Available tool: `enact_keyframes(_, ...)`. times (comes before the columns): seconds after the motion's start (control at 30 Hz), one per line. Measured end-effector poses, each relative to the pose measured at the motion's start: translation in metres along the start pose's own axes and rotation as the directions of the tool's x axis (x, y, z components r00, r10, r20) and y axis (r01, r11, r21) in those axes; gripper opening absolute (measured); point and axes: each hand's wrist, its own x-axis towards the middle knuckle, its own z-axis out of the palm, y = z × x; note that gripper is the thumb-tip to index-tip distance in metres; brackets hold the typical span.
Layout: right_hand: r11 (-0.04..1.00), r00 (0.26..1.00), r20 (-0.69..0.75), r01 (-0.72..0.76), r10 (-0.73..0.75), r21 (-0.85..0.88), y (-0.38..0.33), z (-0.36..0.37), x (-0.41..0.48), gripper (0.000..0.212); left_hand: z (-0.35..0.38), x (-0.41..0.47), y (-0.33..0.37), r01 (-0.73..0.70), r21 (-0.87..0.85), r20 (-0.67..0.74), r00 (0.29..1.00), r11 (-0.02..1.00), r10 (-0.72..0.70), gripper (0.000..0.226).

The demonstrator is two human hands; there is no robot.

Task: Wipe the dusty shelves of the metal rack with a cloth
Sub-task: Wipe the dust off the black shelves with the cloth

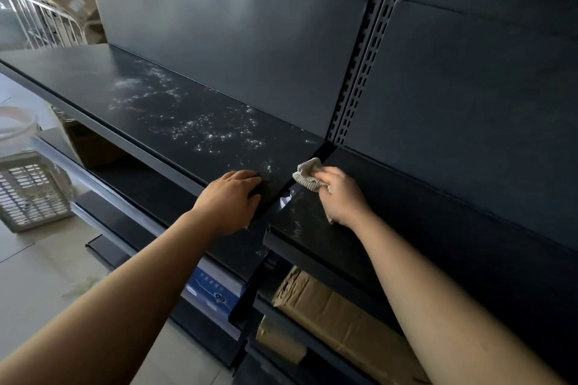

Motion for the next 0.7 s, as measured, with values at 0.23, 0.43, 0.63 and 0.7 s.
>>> enact_keyframes(0.23,0.993,0.997,0.018,0.073,-0.075,0.088,-0.06,0.018,-0.074,0.044,-0.017,-0.029,-0.015,0.003,0.047,0.029,1.0,0.999,-0.004,0.045)
enact_keyframes(0.43,0.976,0.998,-0.021,0.058,-0.055,0.212,-0.099,0.028,-0.11,0.045,-0.035,-0.052,-0.027,-0.044,0.073,0.049,0.998,0.996,0.041,0.049)
enact_keyframes(0.63,0.959,0.941,-0.245,-0.182,0.233,0.216,-0.077,-0.012,-0.103,0.037,-0.047,-0.071,-0.035,-0.082,0.065,0.058,0.995,0.995,0.079,0.051)
enact_keyframes(0.7,0.948,0.917,-0.247,-0.316,0.313,0.027,-0.049,-0.02,-0.105,0.037,-0.049,-0.076,-0.036,-0.085,0.058,0.064,0.995,0.995,0.082,0.047)
